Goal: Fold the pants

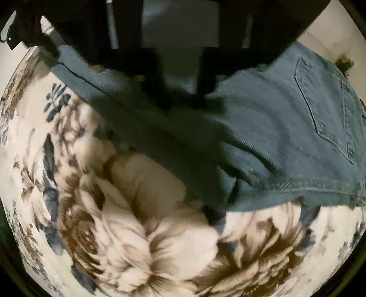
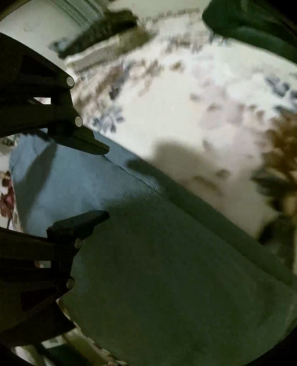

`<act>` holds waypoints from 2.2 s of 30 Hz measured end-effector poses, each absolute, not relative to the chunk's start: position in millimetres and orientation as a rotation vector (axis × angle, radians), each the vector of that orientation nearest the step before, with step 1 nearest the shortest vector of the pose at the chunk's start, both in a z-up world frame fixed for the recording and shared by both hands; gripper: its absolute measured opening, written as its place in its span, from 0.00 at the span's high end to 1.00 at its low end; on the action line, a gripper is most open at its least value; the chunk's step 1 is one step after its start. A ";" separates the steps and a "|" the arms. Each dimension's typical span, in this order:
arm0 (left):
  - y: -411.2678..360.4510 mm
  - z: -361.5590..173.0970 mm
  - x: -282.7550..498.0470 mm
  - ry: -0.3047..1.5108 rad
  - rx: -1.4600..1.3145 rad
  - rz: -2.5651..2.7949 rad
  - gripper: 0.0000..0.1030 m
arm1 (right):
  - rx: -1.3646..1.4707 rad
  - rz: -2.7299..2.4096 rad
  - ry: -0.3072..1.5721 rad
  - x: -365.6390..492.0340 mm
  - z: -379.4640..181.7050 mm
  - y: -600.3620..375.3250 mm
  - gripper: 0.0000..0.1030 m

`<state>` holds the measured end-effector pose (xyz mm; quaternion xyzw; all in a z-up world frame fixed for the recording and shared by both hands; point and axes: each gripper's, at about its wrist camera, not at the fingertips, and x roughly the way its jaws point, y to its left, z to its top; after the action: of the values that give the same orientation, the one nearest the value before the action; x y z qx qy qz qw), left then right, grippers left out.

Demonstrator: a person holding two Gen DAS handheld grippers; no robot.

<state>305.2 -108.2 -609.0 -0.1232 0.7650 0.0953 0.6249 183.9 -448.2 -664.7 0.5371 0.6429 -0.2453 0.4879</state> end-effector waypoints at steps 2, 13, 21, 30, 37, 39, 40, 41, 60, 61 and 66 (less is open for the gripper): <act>-108.0 -604.2 304.5 1.730 -0.290 0.199 0.97 | 1.295 -0.618 1.560 177.1 -667.9 -442.2 0.88; -100.1 -561.5 331.8 1.567 -0.267 0.100 1.00 | 1.294 -0.596 1.389 183.0 -628.2 -449.3 0.96; -52.9 -527.7 327.6 1.552 -0.283 0.074 0.98 | 1.229 -0.438 1.503 216.2 -643.3 -447.8 0.78; 26.7 -531.8 241.2 1.541 -0.336 0.178 0.64 | 1.225 -0.524 1.272 69.1 -576.0 -528.9 0.47; 44.8 -561.7 190.2 1.605 -0.364 0.258 0.64 | 1.451 -0.689 1.169 -3.2 -637.9 -569.8 0.47; 44.5 -562.1 176.9 1.602 -0.347 0.267 0.64 | 1.419 -0.723 1.135 -4.6 -642.9 -573.8 0.52; 45.5 -561.9 170.6 1.603 -0.341 0.281 0.64 | 1.383 -0.740 1.137 -3.2 -642.4 -573.9 0.57; 47.2 -561.5 164.4 1.600 -0.343 0.294 0.64 | 1.362 -0.738 1.132 -1.6 -643.0 -572.4 0.63; 116.2 -552.9 110.1 1.527 -0.542 0.431 0.64 | 1.110 -0.616 1.294 -9.3 -627.6 -583.7 0.91; 123.1 -550.7 109.4 1.513 -0.575 0.439 0.64 | 1.122 -0.600 1.276 -10.7 -623.0 -578.7 0.80; 168.2 -549.1 107.7 1.422 -0.688 0.488 0.64 | 1.146 -0.466 1.251 -5.4 -606.4 -522.9 0.53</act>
<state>107.7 168.2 -549.1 -0.3062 0.6328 0.2170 0.6773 -5.4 -522.9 -606.4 0.5017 0.5479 -0.2043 0.6375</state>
